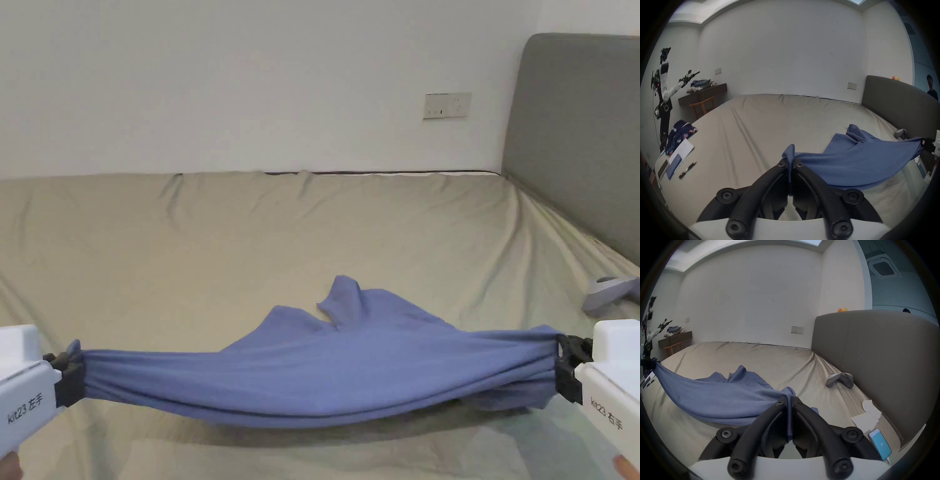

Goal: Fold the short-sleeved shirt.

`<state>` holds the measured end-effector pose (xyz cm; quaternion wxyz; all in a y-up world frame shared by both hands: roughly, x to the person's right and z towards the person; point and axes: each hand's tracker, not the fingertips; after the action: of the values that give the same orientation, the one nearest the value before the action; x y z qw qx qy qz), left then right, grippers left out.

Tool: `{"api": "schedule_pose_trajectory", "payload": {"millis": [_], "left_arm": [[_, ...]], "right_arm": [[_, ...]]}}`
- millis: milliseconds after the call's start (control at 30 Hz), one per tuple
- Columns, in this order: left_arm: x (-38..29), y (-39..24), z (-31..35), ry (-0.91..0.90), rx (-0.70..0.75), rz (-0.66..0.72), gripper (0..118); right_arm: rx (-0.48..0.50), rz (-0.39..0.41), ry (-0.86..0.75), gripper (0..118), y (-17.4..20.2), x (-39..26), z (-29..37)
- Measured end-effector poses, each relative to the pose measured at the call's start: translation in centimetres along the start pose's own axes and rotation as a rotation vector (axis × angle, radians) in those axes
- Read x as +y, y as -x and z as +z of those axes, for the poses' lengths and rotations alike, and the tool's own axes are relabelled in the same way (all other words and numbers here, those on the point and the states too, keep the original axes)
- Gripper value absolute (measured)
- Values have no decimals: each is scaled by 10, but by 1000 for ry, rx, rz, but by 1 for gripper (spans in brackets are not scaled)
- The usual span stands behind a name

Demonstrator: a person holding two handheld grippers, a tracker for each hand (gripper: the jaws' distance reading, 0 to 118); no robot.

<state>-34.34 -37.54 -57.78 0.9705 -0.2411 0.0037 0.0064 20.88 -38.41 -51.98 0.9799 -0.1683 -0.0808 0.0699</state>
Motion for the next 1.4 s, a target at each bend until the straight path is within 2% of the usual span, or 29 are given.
{"api": "schedule_pose_trajectory", "payload": {"millis": [167,233,300,433,500,567,667,767,800,833,867,900,933,967,1000,1067,1100,1167,1233,1300,1367,1400], "left_arm": [[-39,17,59,23,-2,5,1],[-54,22,81,40,-18,-22,1],[-67,23,96,46,-14,-48,1],[-90,23,105,91,-28,-56,1],[-103,24,100,114,-48,-56,1],[-113,22,97,136,-32,-82,1],[-126,20,92,182,-31,-102,1],[-139,23,86,279,-64,-75,2],[-141,23,86,283,-52,-66,8],[-144,24,88,272,-42,-65,32],[-145,24,88,271,-41,-62,63],[-148,26,90,272,-38,-59,93],[-149,28,91,281,-24,-52,117],[-147,30,92,286,4,-39,116],[-141,32,97,274,24,-22,113],[-130,34,108,256,13,-3,113],[-119,27,118,189,59,-61,112],[-99,14,139,17,74,-148,97],[-77,-1,166,-108,49,-157,81],[-65,-12,190,-222,9,-123,69],[-57,-23,212,-331,-24,-115,59],[-55,-30,220,-366,-25,-105,59]], "right_arm": [[13,67,-40,4,-6,-28,76],[41,-1,51,4,-11,-40,97],[49,10,71,4,-11,-52,111],[38,79,116,4,-7,-80,117],[51,32,194,4,-7,-93,115],[42,25,207,4,-8,-100,113],[34,67,227,4,-11,-109,104],[37,73,286,4,-13,-118,96],[37,78,293,4,-12,-121,95],[45,84,321,5,-12,-124,92],[71,78,364,9,-12,-127,92],[84,62,393,22,-12,-131,91],[46,33,403,55,-13,-133,91],[24,24,384,77,-13,-133,94],[20,23,357,87,-8,-124,106],[4,-31,272,88,-12,-107,117],[-30,-61,221,88,-12,-95,124],[-44,-92,112,89,-10,-72,139],[-38,-124,8,89,-2,-51,153],[4,-113,-62,88,10,-33,165],[14,-81,-136,77,28,-18,179],[27,-42,-171,77,37,-13,183]]}}
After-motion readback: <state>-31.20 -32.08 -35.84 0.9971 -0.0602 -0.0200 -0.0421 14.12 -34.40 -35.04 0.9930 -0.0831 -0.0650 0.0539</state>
